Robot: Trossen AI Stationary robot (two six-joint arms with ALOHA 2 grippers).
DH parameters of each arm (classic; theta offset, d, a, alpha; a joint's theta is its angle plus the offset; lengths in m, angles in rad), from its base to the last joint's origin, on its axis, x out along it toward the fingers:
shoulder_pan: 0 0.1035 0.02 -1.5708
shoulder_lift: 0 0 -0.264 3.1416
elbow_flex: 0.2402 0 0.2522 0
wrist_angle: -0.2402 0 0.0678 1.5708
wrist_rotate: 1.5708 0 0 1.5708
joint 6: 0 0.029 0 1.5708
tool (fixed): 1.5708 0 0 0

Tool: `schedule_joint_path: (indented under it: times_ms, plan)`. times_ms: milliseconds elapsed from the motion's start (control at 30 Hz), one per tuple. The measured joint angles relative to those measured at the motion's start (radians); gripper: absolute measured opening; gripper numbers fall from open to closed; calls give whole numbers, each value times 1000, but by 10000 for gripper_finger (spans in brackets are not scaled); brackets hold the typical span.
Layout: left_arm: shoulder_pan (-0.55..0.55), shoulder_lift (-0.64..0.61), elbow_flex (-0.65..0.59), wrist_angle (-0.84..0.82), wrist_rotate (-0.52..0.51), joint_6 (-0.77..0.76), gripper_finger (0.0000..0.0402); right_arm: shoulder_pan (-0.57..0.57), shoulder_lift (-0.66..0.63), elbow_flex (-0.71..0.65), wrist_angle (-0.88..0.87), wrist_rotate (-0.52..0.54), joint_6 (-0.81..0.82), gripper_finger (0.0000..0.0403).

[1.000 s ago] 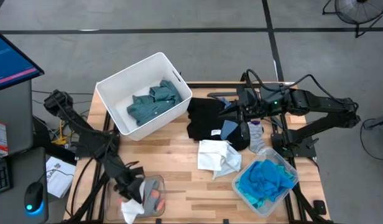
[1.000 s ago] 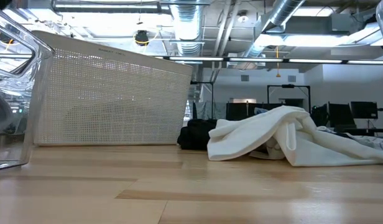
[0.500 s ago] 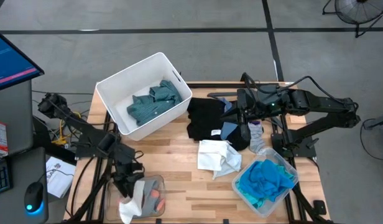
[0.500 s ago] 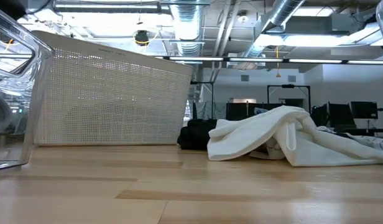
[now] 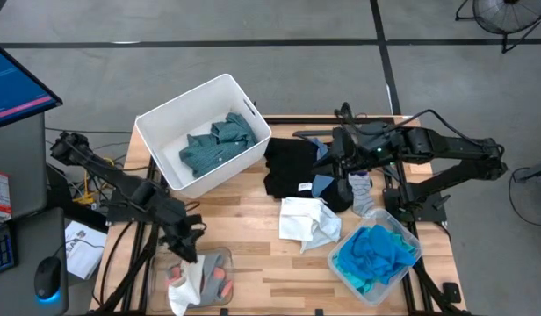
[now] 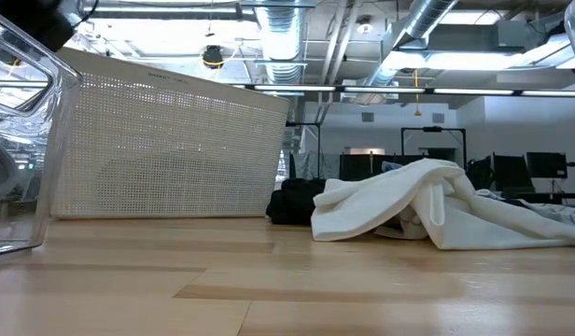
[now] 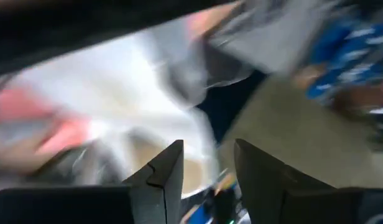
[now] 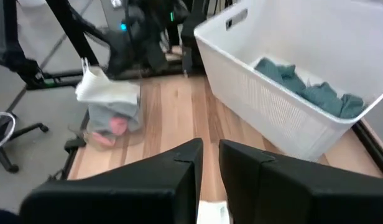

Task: Pick & Place Cloths
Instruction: Put the top white sock into the left transparent bin

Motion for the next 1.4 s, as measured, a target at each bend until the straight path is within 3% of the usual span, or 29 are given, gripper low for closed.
schedule_joint_path:
  times_ms: [167, 333, 400, 667, 867, 1000, 1133, 1400]
  plan:
    - [-67, -45, 68, 102, -197, 60, 93, 0, 11, 0, -4, 0, 0, 51]
    - [-155, -23, 142, 213, -410, 187, 19, 0, 37, 0, -13, 0, 0, 51]
    - [-182, 6, 149, 210, -443, 185, 7, 0, 46, 0, -12, 0, 0, 51]
    - [-311, 221, 149, 198, -346, 108, 0, -6, 90, -1, -22, 0, -1, 51]
    - [-376, 338, 171, 201, -335, 100, 0, -23, 129, 0, -18, 0, 5, 51]
    - [-393, 394, 170, 125, -314, 99, 0, -36, 150, 1, -12, 0, 8, 51]
    - [-395, 434, 169, -51, -273, 99, 0, -40, 163, -1, -15, -1, 8, 51]
    - [-395, 458, 169, -142, -358, 99, 0, -40, 165, 0, -20, -2, 8, 51]
